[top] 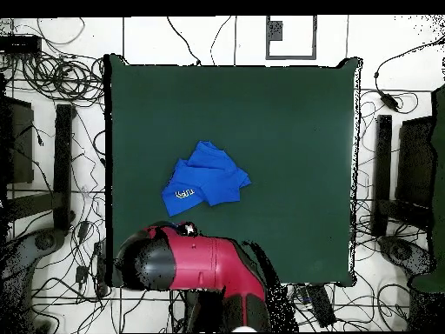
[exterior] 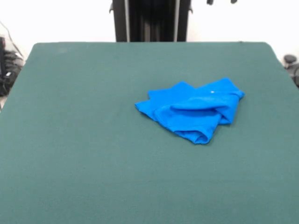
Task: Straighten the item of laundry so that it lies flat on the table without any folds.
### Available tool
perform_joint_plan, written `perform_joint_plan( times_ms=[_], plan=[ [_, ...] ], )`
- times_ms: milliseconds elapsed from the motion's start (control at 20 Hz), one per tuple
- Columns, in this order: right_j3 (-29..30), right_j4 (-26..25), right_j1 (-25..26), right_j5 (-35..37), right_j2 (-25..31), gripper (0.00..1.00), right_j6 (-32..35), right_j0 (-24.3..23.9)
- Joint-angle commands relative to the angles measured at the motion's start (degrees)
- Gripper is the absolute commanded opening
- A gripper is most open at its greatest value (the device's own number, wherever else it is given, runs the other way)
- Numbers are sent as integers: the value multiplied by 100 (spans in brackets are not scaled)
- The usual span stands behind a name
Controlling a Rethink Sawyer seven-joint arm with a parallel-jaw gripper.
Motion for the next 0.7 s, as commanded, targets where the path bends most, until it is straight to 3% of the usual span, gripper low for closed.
perform_joint_plan(
  times_ms=[50,400,700],
  plan=[
    [-409,28,1004,-628,28,100,1358,130],
    [-612,-2,2056,-1862,128,100,1252,-13],
    [-763,103,2294,-2026,53,100,1154,36]
  ],
)
